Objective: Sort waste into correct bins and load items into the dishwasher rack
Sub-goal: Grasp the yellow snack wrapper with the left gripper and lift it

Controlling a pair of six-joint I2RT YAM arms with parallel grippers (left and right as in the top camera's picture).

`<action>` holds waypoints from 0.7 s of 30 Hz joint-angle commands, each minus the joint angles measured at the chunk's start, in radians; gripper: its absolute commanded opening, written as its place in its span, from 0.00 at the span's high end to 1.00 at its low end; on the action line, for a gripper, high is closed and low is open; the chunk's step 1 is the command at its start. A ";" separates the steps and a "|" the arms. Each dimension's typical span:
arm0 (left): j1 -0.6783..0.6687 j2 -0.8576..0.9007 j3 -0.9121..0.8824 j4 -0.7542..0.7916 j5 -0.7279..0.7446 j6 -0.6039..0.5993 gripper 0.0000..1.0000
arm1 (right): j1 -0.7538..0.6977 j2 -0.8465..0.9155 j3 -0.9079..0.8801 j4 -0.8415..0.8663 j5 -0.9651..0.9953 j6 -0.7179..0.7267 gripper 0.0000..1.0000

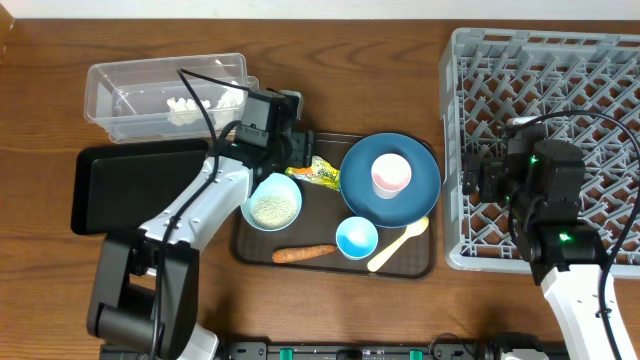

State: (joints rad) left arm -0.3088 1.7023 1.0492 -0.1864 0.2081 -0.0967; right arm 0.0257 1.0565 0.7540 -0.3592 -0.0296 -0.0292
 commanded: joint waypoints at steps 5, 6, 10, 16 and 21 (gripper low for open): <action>0.003 0.028 -0.007 -0.076 -0.025 0.009 0.29 | 0.006 0.004 0.018 0.000 -0.005 0.017 0.01; 0.003 0.028 -0.007 -0.084 -0.024 0.009 0.29 | 0.006 0.004 0.018 0.000 -0.005 0.017 0.01; 0.003 0.029 -0.007 -0.113 -0.006 0.009 0.29 | 0.006 0.004 0.018 0.000 -0.005 0.017 0.01; 0.003 0.049 -0.008 -0.143 -0.006 0.009 0.30 | 0.006 0.004 0.018 0.000 -0.005 0.017 0.01; 0.003 0.090 -0.008 -0.141 -0.006 0.009 0.35 | 0.006 0.004 0.018 0.000 -0.005 0.017 0.01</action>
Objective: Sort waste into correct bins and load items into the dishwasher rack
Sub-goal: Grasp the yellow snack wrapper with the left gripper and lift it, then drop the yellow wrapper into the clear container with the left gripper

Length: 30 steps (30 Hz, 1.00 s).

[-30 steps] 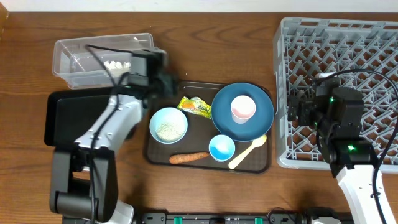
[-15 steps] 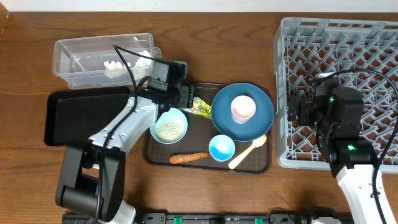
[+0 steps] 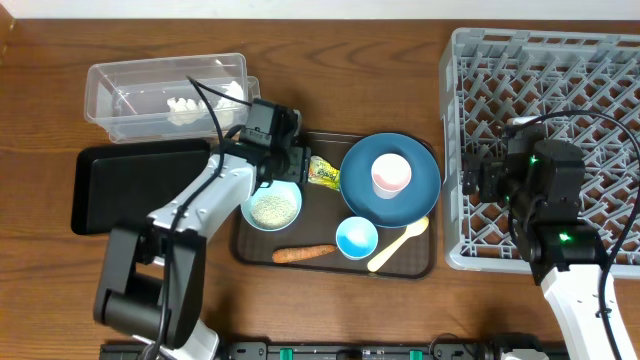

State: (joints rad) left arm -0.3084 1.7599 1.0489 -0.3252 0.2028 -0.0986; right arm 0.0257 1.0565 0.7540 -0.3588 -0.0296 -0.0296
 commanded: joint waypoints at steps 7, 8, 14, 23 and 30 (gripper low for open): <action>0.002 0.045 -0.007 0.035 -0.001 0.011 0.71 | 0.006 0.004 0.018 0.000 -0.005 0.018 0.01; 0.002 0.045 -0.007 0.050 -0.001 0.011 0.76 | 0.006 0.004 0.018 -0.001 -0.005 0.018 0.01; 0.002 0.045 -0.007 0.121 -0.002 0.011 0.91 | 0.006 0.004 0.018 -0.001 -0.005 0.018 0.01; 0.056 -0.044 0.026 0.126 -0.011 0.011 0.94 | 0.006 0.004 0.018 -0.001 -0.005 0.018 0.01; 0.217 -0.167 0.034 0.195 -0.013 0.011 0.94 | 0.006 0.004 0.018 0.000 -0.005 0.018 0.01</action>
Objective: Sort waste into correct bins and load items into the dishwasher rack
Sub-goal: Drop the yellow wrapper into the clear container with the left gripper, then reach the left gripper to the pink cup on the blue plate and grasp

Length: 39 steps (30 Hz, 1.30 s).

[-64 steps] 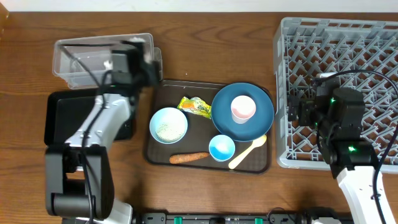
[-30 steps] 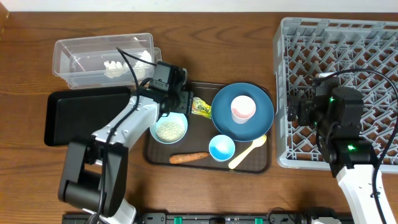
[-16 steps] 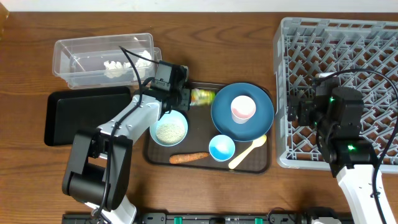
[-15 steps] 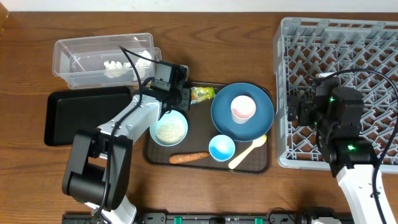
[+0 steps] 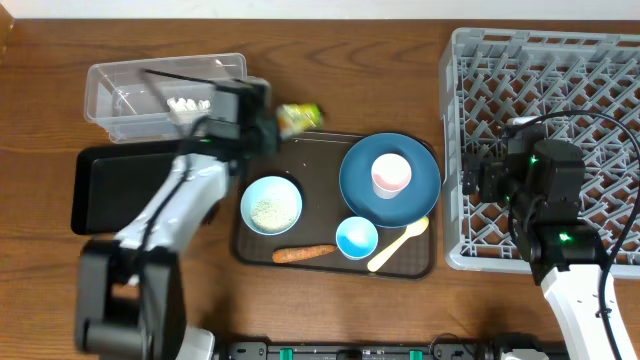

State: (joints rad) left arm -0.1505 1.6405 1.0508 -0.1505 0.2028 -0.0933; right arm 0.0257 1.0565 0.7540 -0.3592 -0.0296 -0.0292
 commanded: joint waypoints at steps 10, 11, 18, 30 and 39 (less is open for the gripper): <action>0.250 -0.035 0.032 0.212 -0.069 0.006 0.93 | 0.006 0.004 0.018 0.000 -0.005 0.018 0.01; 0.256 -0.027 0.032 0.223 -0.104 0.006 0.93 | 0.006 0.004 0.018 0.001 -0.005 0.018 0.01; 0.271 0.012 0.032 0.240 -0.170 0.006 0.67 | 0.006 0.004 0.018 0.001 -0.005 0.018 0.01; 0.130 -0.047 0.032 0.098 0.127 0.006 0.55 | 0.006 0.004 0.018 0.000 -0.005 0.018 0.01; -0.159 -0.046 0.032 -0.058 0.138 0.005 0.55 | 0.006 0.004 0.018 0.000 -0.005 0.018 0.01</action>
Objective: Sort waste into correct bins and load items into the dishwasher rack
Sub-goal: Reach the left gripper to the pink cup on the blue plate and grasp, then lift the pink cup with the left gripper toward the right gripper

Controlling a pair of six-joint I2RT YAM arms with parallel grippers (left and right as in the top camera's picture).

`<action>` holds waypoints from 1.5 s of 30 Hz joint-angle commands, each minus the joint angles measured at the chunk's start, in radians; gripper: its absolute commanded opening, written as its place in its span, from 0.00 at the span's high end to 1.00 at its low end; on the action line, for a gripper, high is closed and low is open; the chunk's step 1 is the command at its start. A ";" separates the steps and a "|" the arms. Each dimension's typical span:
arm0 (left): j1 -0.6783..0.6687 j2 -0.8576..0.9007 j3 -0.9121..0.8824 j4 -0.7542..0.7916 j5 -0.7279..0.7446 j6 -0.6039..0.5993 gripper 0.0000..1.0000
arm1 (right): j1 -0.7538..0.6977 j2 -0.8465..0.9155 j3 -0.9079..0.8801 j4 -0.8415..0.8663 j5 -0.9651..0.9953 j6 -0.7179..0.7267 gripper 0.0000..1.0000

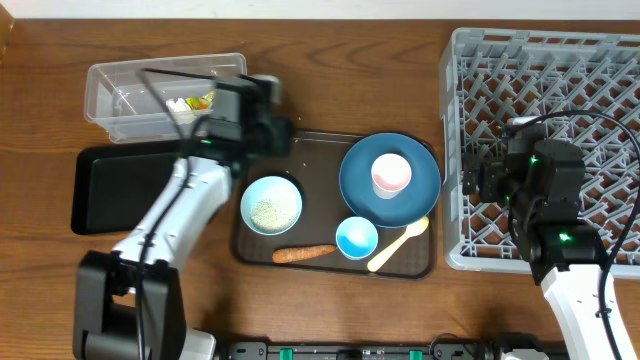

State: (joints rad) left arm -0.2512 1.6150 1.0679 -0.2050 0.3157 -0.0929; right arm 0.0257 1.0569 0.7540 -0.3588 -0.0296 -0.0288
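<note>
The yellow wrapper [203, 100] lies inside the clear plastic bin [120, 80], beside some white scraps [178, 104]. My left gripper [276, 132] hovers at the tray's back left corner, just right of that bin, open and empty. On the dark tray [312, 225] sit a light blue bowl of grains [272, 204], a small blue bowl [356, 237], a carrot [304, 253], a wooden spoon [397, 246] and a blue plate [365, 205] carrying a pink cup [391, 175]. My right gripper [470, 180] hangs over the left edge of the dishwasher rack [560, 70]; its jaws are not discernible.
A black bin [130, 190] lies left of the tray, under the left arm's forearm. The grey rack fills the right side of the table. Cables run from both wrists.
The yellow wrapper was held up behind the tray's back edge; now it lies in the clear bin. The left gripper is empty near the tray's back left corner. The right arm is unchanged.
The left gripper was at the yellow wrapper on the tray between the grain bowl and the plate, then closer on it. Then it held the wrapper lifted behind the tray. Now the wrapper rests in the clear bin. The right arm stayed over the rack throughout.
</note>
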 commanded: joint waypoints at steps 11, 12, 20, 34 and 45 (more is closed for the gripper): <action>-0.285 -0.007 0.017 0.018 0.009 -0.008 0.55 | 0.006 0.004 0.018 -0.001 -0.005 0.033 0.01; -0.292 -0.002 0.017 0.020 0.010 -0.019 0.55 | 0.006 0.004 0.018 -0.001 -0.005 0.033 0.01; -0.340 0.059 0.017 0.076 0.010 -0.103 0.55 | 0.006 0.004 0.018 -0.001 -0.005 0.036 0.01; -0.372 0.177 0.017 0.084 0.014 -0.135 0.55 | 0.006 0.004 0.018 -0.001 -0.005 0.036 0.01; -0.373 0.197 0.017 0.095 0.013 -0.134 0.94 | 0.006 0.004 0.018 -0.002 -0.005 0.036 0.01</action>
State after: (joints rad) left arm -0.6193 1.8000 1.0679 -0.1177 0.3336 -0.2325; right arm 0.0257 1.0569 0.7540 -0.3592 -0.0296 -0.0074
